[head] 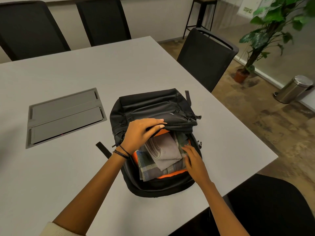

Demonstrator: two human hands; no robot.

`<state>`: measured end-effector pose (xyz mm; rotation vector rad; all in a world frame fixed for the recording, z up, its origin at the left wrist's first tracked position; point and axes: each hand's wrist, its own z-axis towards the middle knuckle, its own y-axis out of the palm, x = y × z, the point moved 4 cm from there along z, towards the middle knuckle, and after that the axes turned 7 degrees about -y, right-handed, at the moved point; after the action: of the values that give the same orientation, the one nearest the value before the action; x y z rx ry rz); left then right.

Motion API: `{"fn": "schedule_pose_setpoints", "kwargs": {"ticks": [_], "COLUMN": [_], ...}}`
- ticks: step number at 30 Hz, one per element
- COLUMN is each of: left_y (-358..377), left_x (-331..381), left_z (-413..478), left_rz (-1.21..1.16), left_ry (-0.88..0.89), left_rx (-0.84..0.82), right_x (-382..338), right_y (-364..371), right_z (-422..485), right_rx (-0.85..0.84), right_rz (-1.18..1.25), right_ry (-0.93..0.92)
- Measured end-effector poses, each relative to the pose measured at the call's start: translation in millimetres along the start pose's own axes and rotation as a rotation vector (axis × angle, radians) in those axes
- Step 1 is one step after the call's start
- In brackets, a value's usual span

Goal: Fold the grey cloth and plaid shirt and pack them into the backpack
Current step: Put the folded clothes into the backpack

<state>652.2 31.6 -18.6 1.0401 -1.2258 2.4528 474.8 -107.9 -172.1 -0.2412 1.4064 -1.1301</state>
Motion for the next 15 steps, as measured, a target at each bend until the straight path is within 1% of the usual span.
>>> {"fn": "schedule_pose_setpoints", "kwargs": {"ticks": [4,8,11,15], "left_y": [2,3,4,5], "left_x": [1,0,-1,0], "left_z": [-4,-7,-8,-7], "left_rz": [-0.073,-0.124,-0.155,-0.229], "left_ry": [-0.092,-0.164,-0.202,-0.246], "left_rx": [0.032,0.022,0.024,-0.010], "right_x": [-5,-20,-38,-53], "right_y": [-2,4,13,36], "right_z": [-20,-33,-38,-42], "right_rx": [0.009,0.007,-0.093,-0.266], "right_rz": [-0.047,-0.038,-0.046,-0.138], "right_ry": [-0.094,-0.163,-0.251,-0.320]}}
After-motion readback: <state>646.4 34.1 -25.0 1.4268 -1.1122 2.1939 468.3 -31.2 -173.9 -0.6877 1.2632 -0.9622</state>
